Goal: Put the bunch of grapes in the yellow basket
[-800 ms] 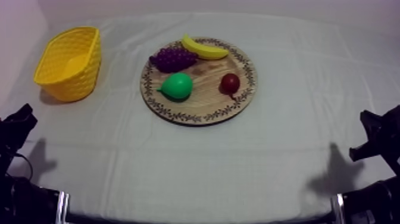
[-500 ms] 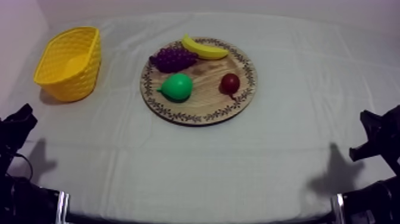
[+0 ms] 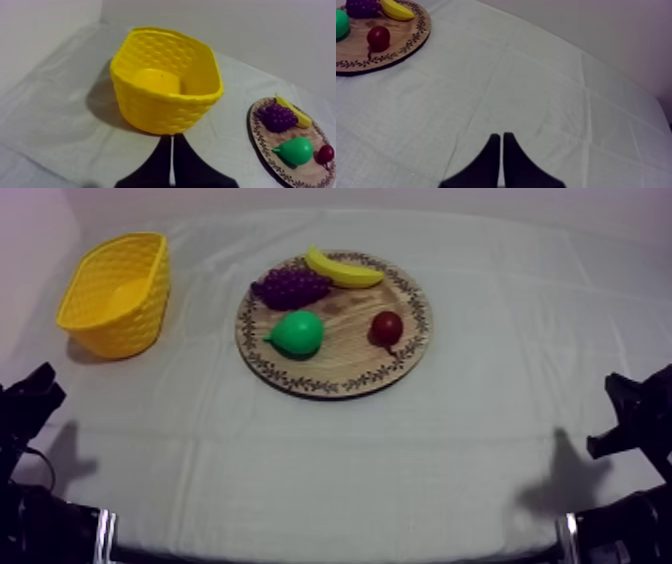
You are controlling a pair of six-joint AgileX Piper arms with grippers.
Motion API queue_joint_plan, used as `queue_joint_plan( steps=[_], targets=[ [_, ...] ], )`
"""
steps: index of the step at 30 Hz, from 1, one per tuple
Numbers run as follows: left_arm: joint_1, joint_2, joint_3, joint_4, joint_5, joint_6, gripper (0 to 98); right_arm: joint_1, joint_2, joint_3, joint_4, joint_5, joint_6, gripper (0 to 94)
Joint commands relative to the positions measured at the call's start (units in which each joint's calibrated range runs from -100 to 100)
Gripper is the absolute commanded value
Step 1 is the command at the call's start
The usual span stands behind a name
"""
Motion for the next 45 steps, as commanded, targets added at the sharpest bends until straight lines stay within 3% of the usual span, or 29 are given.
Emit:
queue_joint_plan(
  steps=[1,6,16,24,36,45],
  targets=[
    [1.9,-0.1,-0.4,0.06,1.8,1.9,0.0,0.0,0.0,0.0,0.0,0.0,0.0,0.3],
    [5.7,0.1,-2.4,0.10,6.6,1.0,0.0,0.0,0.0,0.0,0.0,0.0,0.0,0.3],
    [8.4,18.6,-6.8,3.40,6.7,-9.7,0.0,0.0,0.0,0.0,0.0,0.0,0.0,0.3],
    [10.8,39.1,-23.3,4.54,13.0,-15.5,0.0,0.0,0.0,0.0,0.0,0.0,0.0,0.3],
    [15.5,70.5,-60.3,3.90,26.8,-23.4,0.0,0.0,0.0,0.0,0.0,0.0,0.0,0.3],
    [20.9,90.8,-83.0,0.31,33.4,-26.0,0.0,0.0,0.0,0.0,0.0,0.0,0.0,0.3]
  ],
)
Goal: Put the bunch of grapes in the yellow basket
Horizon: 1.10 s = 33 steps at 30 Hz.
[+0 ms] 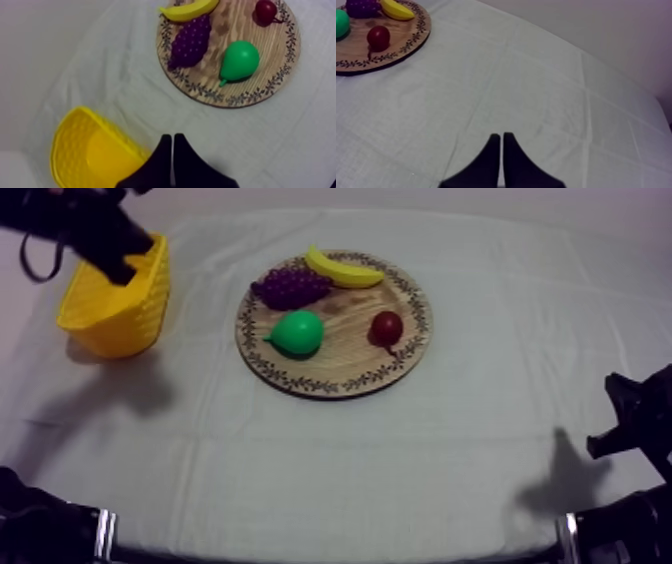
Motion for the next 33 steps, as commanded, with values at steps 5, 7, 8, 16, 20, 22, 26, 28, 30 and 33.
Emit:
queue_joint_plan(
  steps=[5,7,8,16,20,22,26,28,30,33],
  targets=[
    [3.2,17.9,-20.5,-1.64,4.1,-2.3,0.0,0.0,0.0,0.0,0.0,0.0,0.0,0.3],
    [3.9,21.7,-24.2,-2.04,5.0,-2.9,0.0,0.0,0.0,0.0,0.0,0.0,0.0,0.3],
    [4.2,23.6,-25.9,-2.21,5.4,-3.1,0.0,0.0,0.0,0.0,0.0,0.0,0.0,0.3],
    [5.3,35.8,-35.7,-3.21,6.7,-1.8,0.0,0.0,0.0,0.0,0.0,0.0,0.0,0.3],
    [5.7,39.8,-39.8,-3.11,8.2,-2.7,0.0,0.0,0.0,0.0,0.0,0.0,0.0,0.3],
    [5.9,41.1,-41.2,-3.19,9.2,-2.9,0.1,0.0,0.0,0.0,0.0,0.0,0.0,0.3],
    [6.1,42.8,-43.3,-3.35,11.3,-3.1,9.4,0.0,0.0,0.0,0.0,0.0,0.0,0.3],
    [6.1,43.3,-44.1,-3.43,12.3,-3.3,17.9,0.0,0.0,0.0,0.0,0.0,0.0,0.3],
    [6.2,43.6,-44.6,-3.61,12.9,-3.4,26.2,0.0,0.0,0.0,0.0,0.0,0.0,0.3],
    [6.5,43.8,-44.9,-3.99,13.3,-3.6,38.5,0.0,0.0,0.0,0.0,0.0,0.0,0.3]
  ],
)
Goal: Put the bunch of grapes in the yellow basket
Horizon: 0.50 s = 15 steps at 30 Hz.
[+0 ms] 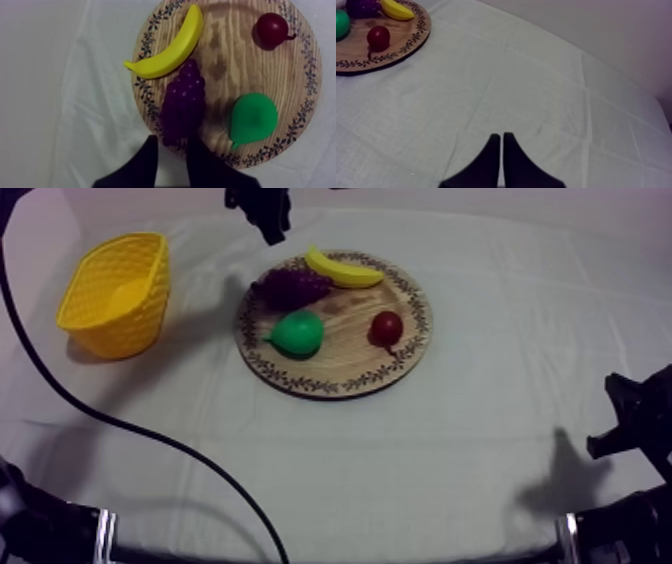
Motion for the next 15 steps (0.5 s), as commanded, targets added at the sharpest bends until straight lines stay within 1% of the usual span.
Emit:
queue_joint_plan(
  steps=[1,4,7,10,15],
  targets=[
    [0.2,0.1,0.0,-0.27,0.1,-0.1,42.1,0.0,0.0,0.0,0.0,0.0,0.0,0.3],
    [0.5,0.3,0.1,-0.72,0.2,0.1,53.7,0.0,0.0,0.0,0.0,0.0,0.0,0.3],
    [0.6,0.5,0.3,-0.99,0.3,0.5,62.9,0.0,0.0,0.0,0.0,0.0,0.0,0.3],
    [0.4,1.0,0.7,-1.06,0.3,0.7,69.7,0.0,0.0,0.0,0.0,0.0,0.0,0.3],
    [-0.2,2.8,0.9,-1.06,-0.3,0.8,78.0,0.0,0.0,0.0,0.0,0.0,0.0,0.3]
  ],
)
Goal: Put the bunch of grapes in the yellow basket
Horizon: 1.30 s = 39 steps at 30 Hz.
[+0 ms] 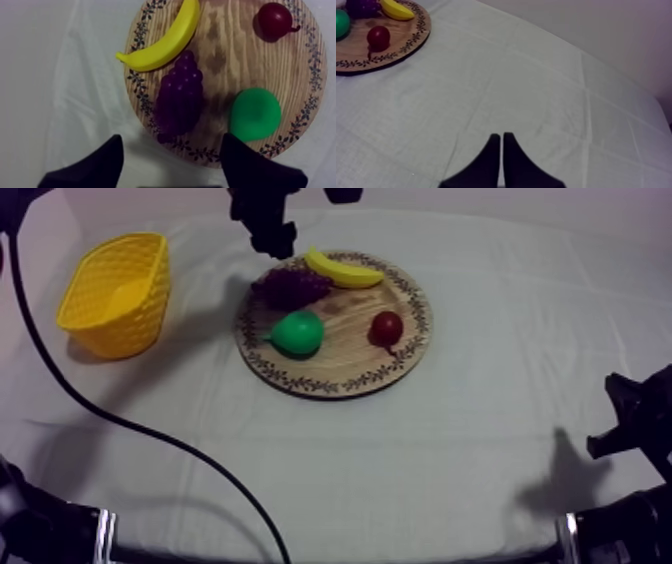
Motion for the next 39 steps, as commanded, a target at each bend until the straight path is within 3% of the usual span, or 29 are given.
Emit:
queue_joint_plan(
  steps=[1,9,39],
  targets=[
    [-0.3,1.1,0.0,0.12,-0.5,-0.1,78.9,0.0,0.0,0.0,0.0,0.0,0.0,0.3],
    [-1.3,8.6,-3.2,0.28,-1.0,-0.1,82.4,0.0,0.0,0.0,0.0,0.0,0.0,0.3],
    [-1.7,29.5,-21.8,0.94,10.9,0.5,79.6,0.0,0.0,0.0,0.0,0.0,0.0,0.3]
  ],
)
